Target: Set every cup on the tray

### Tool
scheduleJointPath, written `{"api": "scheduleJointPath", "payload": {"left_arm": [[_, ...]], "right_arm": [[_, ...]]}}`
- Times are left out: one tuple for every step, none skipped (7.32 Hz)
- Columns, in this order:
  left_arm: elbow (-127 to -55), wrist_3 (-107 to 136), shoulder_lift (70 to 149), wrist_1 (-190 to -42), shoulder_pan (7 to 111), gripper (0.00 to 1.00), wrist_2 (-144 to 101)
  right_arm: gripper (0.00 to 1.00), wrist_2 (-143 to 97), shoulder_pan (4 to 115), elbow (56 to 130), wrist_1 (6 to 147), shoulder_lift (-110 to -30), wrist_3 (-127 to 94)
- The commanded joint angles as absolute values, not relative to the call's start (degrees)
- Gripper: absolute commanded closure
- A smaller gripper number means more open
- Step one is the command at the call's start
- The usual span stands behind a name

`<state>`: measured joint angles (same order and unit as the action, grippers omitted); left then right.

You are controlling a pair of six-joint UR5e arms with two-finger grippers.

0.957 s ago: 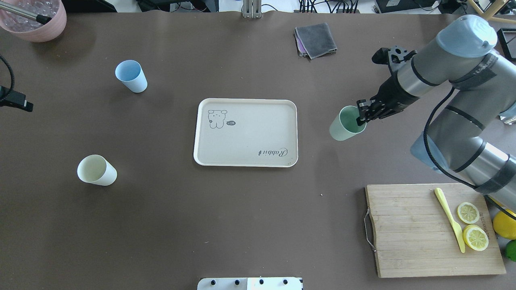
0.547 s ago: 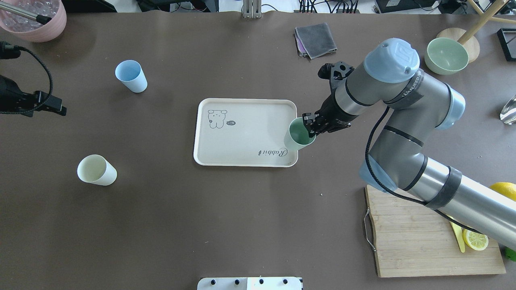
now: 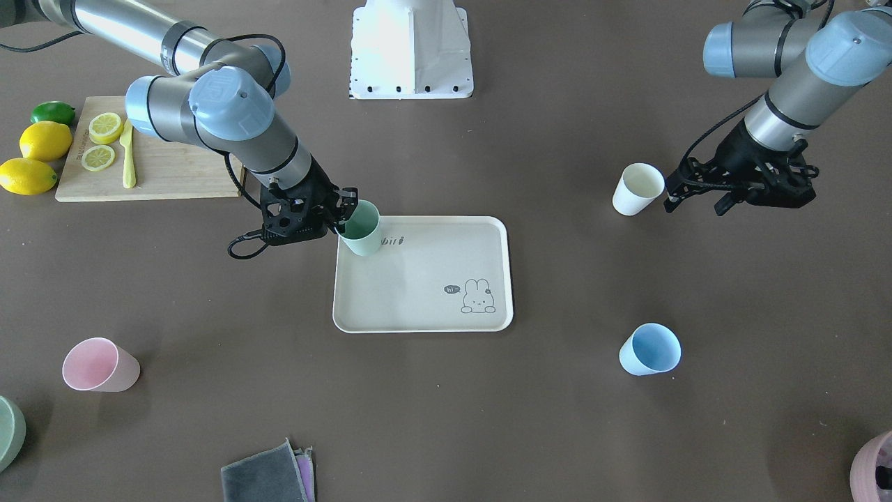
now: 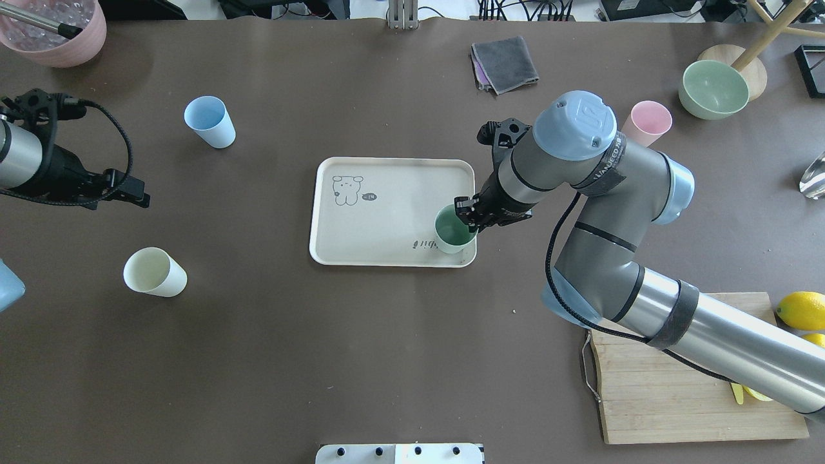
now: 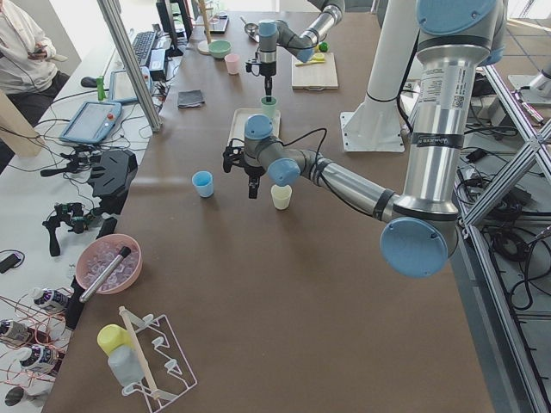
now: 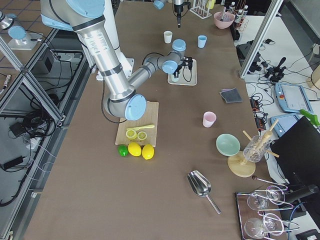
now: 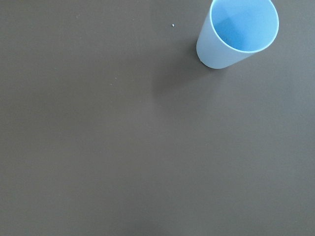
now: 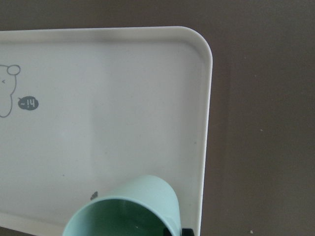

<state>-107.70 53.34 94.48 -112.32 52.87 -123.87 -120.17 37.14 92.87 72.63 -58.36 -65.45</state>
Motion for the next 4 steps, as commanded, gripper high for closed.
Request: {"api": "scheduleJointPath", "payload": {"left_arm": [[-109.9,53.4,91.5,-112.5,48.4,0.02,-122.8],[-111.3,53.3,89.3,-112.6,47.3,0.02,-122.7],[-112.1,53.3,87.9,-112.6,46.3,0.02,-122.7],[-111.6,53.3,87.5,-112.6,45.6,0.03,-122.6]], "right_arm": [[0.0,-121.5,38.7,93.2,72.7,-57.9,-65.0],[0.0,-122.7,39.8,93.2,72.7,-57.9,-65.1],[0.0,-122.8,40.1,93.2,72.7,-57.9,-65.1],[0.0,-122.8,40.3,93.1,72.7,-58.1,-65.1]]}}
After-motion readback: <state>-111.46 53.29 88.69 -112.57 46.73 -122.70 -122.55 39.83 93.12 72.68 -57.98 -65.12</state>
